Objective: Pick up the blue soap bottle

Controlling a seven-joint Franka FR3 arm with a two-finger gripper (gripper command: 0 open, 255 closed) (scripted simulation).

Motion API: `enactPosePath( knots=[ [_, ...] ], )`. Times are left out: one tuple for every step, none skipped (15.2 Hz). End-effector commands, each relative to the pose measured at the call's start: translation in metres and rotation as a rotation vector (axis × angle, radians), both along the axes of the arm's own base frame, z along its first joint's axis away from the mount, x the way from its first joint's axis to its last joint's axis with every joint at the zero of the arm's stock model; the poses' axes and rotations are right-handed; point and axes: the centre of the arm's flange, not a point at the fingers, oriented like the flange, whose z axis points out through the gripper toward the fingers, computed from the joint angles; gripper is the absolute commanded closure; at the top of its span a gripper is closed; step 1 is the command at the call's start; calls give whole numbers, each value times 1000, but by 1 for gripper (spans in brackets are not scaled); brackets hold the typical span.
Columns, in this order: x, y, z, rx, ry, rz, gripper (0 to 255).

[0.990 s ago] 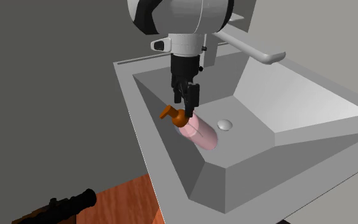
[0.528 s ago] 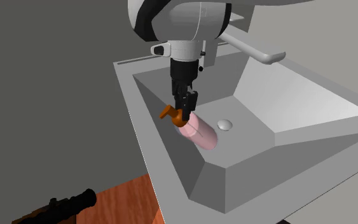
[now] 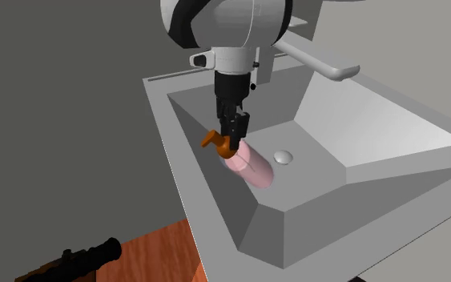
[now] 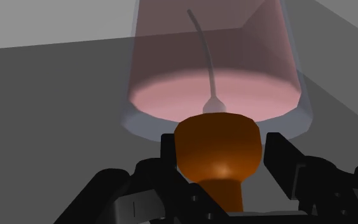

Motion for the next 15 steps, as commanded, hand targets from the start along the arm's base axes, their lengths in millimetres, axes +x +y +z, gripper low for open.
enactPosePath(
  knots=[
    [-1, 0, 10, 0, 0, 0, 255],
    [-1, 0, 15, 0, 0, 0, 255],
    [-1, 0, 20, 0, 0, 0, 255],
    [-1, 0, 26, 0, 0, 0, 255],
    [-1, 0, 31, 0, 0, 0, 255],
    [-1, 0, 36, 0, 0, 0, 255],
    [-1, 0, 41, 0, 0, 0, 255],
    [-1, 0, 47, 0, 0, 0, 255],
    [-1, 0, 52, 0, 0, 0, 255],
    [-1, 0, 57, 0, 0, 0, 255],
    [-1, 0, 63, 0, 0, 0, 255],
    [-1, 0, 68, 0, 0, 0, 255],
    [-1, 0, 73, 0, 0, 0, 255],
    [-1, 0, 74, 0, 0, 0, 255],
    [-1, 0, 74, 0, 0, 0, 255]
  ],
)
